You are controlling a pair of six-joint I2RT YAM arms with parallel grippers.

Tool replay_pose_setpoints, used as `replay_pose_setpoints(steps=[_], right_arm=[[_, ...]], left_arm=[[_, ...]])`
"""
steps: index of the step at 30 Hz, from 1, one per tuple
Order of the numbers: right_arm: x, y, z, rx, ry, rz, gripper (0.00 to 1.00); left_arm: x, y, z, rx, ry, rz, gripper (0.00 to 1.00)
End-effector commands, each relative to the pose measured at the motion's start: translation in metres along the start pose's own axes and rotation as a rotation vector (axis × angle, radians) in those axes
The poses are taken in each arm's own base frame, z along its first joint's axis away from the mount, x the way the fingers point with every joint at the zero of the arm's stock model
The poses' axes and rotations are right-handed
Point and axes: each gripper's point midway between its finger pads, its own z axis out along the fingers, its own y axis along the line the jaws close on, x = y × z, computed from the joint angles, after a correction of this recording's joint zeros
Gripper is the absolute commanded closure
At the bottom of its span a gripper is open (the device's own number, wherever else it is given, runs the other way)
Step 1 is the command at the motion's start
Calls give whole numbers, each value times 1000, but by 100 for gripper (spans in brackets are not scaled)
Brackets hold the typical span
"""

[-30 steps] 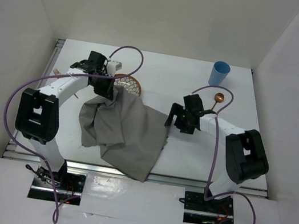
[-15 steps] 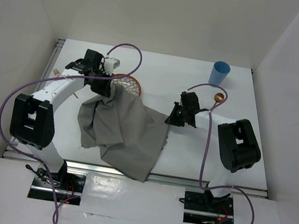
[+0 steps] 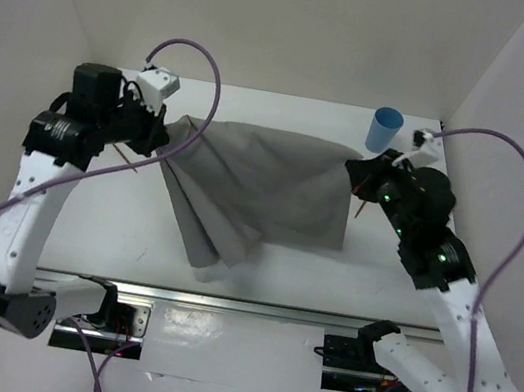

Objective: Set the dinner table for one person

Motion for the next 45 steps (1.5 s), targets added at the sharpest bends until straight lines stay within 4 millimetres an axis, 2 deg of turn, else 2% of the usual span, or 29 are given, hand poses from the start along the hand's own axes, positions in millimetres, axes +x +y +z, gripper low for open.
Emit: replay_pose_setpoints(steps=[1,5,8,11,13,15,16,17,18,19,20,21,22,23,24,26,27,29,31,32,33,34,35,36,38,39,40,44,45], right_arm=[[-28,-5,-48,49,-66,-60,100],[-63,14,-96,-13,-163,-61,100],[-75,22,-122,-41,-195,-58,100],[-98,33,-157,-74,-255,-44,100],[-109,39,-171,-91,-285,-41,100],[-109,37,-177,-83,-291,-29,100],[-103,34,-176,-76,-273,-19,100],[-98,32,-171,-69,-256,-3,100],[-82,25,-158,-52,-207,1,100],[-74,21,-153,-42,-188,11,100],[-69,19,-146,-37,-177,22,100],[-51,10,-131,-12,-132,32,100],[-48,1,-124,31,-136,44,100],[-46,-4,-117,50,-145,57,100],[-33,-15,-106,90,-123,54,100],[-21,-32,-84,172,-96,58,100],[-9,-41,-70,200,-74,54,100],[8,-53,-49,241,-32,34,100],[35,-70,-18,303,35,44,100],[43,-73,-8,318,57,59,100],[55,-76,13,334,99,66,100],[63,-80,24,351,122,70,100],[73,-83,35,360,156,67,100],[81,-90,45,392,175,72,100],[122,-123,79,506,279,45,100],[117,-122,80,508,265,44,100],[135,-140,91,563,321,40,100],[149,-159,115,595,358,71,100],[152,-161,118,598,361,71,100]], left_arm=[[6,-19,-44,30,-21,45,100],[11,-29,-71,16,-81,67,100],[14,-39,-84,41,-105,87,100],[17,-54,-103,82,-140,117,100],[19,-63,-107,123,-147,118,100],[31,-69,-98,162,-104,68,100],[36,-73,-93,196,-79,45,100],[40,-75,-87,214,-55,13,100],[47,-73,-79,225,-25,-8,100],[51,-73,-74,230,0,-33,100],[55,-70,-61,238,35,-50,100],[57,-64,-53,226,51,-55,100],[59,-60,-47,209,76,-72,100],[64,-53,-30,209,124,-92,100],[64,-50,-22,212,136,-98,100],[71,-42,-3,197,192,-128,100],[76,-33,16,189,236,-143,100],[85,-23,35,163,291,-165,100],[106,-12,63,150,384,-193,100],[108,-7,74,143,395,-195,100],[118,-4,82,136,429,-203,100],[123,-2,90,142,449,-200,100],[140,1,103,142,509,-218,100],[143,5,112,135,516,-217,100],[161,12,130,118,568,-225,100],[161,12,130,118,568,-225,100],[175,14,138,112,612,-245,100],[213,11,148,126,730,-279,100],[215,12,152,126,734,-281,100]])
